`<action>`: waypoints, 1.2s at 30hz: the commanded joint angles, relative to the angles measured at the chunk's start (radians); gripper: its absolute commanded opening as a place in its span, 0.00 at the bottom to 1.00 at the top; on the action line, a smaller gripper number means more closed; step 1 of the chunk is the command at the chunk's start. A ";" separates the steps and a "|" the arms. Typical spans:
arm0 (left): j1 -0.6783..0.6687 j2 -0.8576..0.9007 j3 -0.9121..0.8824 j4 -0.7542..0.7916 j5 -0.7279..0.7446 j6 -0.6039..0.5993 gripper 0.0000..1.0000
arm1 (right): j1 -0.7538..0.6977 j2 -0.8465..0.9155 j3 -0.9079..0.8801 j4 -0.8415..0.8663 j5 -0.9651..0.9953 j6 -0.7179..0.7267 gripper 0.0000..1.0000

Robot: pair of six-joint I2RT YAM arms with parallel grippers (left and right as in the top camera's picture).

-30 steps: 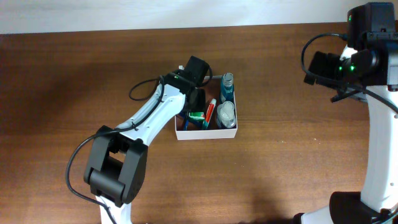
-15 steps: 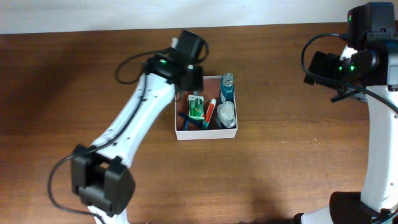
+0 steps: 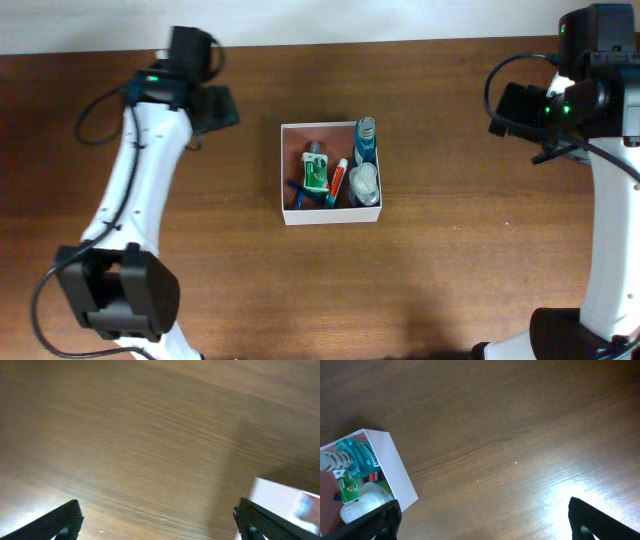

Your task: Pack container

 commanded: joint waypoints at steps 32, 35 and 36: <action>0.137 -0.018 0.011 -0.053 -0.014 0.005 0.99 | -0.006 0.003 0.005 0.002 0.009 -0.007 0.98; 0.137 -0.018 0.011 -0.053 -0.014 0.005 0.99 | -0.006 0.003 0.005 0.002 0.009 -0.007 0.98; 0.137 -0.018 0.011 -0.053 -0.014 0.005 0.99 | -0.006 0.003 0.005 0.002 0.009 -0.007 0.99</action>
